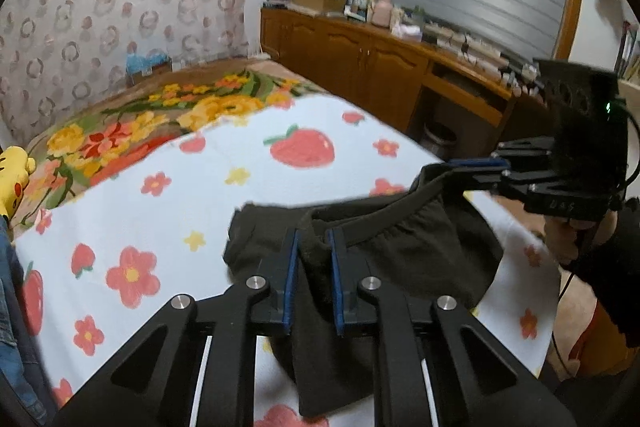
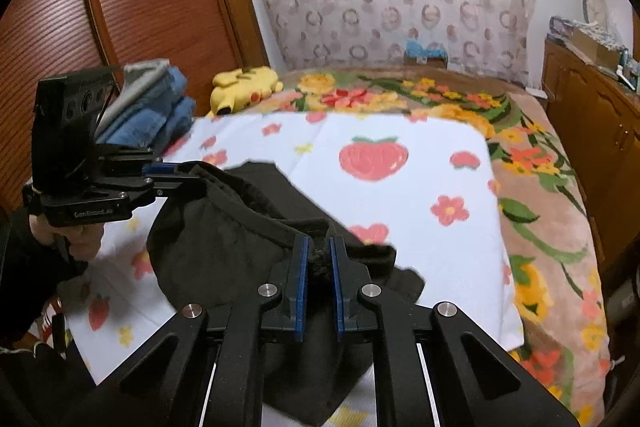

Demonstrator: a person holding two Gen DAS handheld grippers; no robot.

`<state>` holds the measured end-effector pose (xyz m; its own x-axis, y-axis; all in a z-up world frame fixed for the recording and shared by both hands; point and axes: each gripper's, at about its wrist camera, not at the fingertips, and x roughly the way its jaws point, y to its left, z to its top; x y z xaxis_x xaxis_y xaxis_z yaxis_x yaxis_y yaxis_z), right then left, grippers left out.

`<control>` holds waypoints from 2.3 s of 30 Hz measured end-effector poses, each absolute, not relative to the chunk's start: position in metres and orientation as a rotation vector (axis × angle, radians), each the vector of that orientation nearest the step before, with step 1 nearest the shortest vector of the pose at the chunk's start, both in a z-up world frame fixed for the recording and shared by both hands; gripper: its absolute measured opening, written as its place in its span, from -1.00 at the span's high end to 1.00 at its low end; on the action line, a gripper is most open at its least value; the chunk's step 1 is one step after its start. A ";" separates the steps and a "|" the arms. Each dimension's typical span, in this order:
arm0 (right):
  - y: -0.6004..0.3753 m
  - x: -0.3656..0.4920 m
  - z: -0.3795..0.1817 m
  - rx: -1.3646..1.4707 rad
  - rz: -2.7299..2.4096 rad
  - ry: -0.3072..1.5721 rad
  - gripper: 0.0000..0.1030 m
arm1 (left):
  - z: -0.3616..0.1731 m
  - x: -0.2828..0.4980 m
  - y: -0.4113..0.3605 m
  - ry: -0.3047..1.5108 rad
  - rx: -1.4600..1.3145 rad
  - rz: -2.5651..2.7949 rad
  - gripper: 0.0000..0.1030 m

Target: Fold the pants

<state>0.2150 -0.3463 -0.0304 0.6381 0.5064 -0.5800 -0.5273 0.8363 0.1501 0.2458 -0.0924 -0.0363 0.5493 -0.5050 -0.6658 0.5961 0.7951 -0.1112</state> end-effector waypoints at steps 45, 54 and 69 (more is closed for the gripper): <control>-0.338 0.246 -0.044 -0.047 0.440 0.784 0.38 | -0.067 0.243 -0.075 0.873 0.150 -0.508 -0.19; -0.348 0.230 -0.039 0.010 0.375 0.757 0.31 | -0.073 0.241 -0.071 0.865 0.131 -0.492 -0.19; -0.366 0.225 -0.054 0.117 0.389 0.841 0.02 | -0.079 0.286 -0.085 0.914 0.069 -0.510 -0.14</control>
